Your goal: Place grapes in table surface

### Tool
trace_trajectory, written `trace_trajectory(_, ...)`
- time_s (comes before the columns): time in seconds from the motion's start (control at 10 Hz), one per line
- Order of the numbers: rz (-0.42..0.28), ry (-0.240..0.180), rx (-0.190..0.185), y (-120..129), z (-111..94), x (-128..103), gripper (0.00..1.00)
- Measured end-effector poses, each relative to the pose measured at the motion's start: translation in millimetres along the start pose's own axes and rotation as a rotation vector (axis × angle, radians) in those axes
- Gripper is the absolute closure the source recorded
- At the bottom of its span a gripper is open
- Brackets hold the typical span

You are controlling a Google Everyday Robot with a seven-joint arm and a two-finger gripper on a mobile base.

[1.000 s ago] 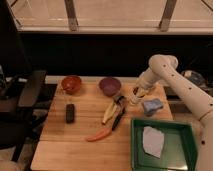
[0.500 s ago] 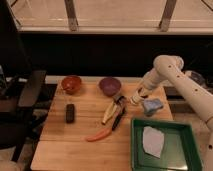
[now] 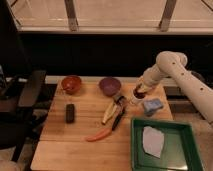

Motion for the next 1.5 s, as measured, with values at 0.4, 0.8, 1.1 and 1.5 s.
trace_trajectory(0.4,-0.061,-0.012,0.117,-19.4,-57.6,-30.3,1.0)
trace_trajectory(0.8,-0.119,-0.149,0.129,1.5,-92.5,-66.3,1.0)
trace_trajectory(1.1,-0.177,-0.278,0.053,35.9,-88.3,-104.5,1.0)
trace_trajectory(1.5,-0.228,-0.383,-0.104,90.0,-59.9,-139.5,1.0)
